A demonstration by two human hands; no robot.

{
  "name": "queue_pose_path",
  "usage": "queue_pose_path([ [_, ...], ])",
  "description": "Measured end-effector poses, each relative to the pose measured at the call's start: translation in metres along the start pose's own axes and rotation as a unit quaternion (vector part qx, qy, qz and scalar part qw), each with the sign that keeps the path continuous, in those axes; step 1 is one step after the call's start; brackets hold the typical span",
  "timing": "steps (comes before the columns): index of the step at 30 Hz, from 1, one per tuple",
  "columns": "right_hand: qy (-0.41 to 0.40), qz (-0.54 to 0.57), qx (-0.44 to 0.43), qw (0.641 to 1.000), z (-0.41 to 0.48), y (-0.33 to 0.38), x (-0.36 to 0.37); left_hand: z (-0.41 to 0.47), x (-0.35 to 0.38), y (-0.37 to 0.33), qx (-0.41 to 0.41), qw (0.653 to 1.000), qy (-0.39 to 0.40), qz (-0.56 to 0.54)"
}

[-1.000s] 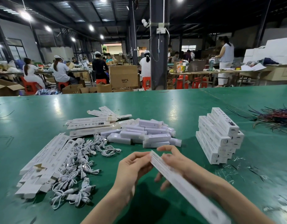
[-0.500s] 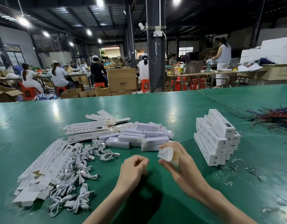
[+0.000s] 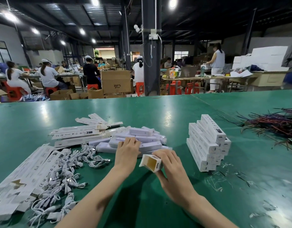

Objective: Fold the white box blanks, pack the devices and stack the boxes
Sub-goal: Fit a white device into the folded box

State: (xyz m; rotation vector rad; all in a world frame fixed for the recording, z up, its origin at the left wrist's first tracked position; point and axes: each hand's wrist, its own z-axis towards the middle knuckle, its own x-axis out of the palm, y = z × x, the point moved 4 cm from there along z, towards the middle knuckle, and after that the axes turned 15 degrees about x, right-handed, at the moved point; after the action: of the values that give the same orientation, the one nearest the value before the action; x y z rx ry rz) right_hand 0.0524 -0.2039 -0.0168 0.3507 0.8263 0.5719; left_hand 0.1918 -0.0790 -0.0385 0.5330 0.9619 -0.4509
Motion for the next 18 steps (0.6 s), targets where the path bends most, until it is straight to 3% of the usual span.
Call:
queue_pose_path([
  [6,0.016,0.065,0.023,0.998,0.001,0.002,-0.008,-0.014,-0.030,-0.006,-0.012,0.985,-0.110,-0.133],
  [12,-0.005,0.046,0.011,0.999,0.002,0.003,-0.012,-0.063,-0.077,0.000,-0.087,0.917,-0.264,-0.287],
  [18,0.016,0.016,-0.045,0.999,0.001,0.011,-0.008,-0.114,-0.097,-0.005,-0.027,0.905,-0.348,-0.241],
])
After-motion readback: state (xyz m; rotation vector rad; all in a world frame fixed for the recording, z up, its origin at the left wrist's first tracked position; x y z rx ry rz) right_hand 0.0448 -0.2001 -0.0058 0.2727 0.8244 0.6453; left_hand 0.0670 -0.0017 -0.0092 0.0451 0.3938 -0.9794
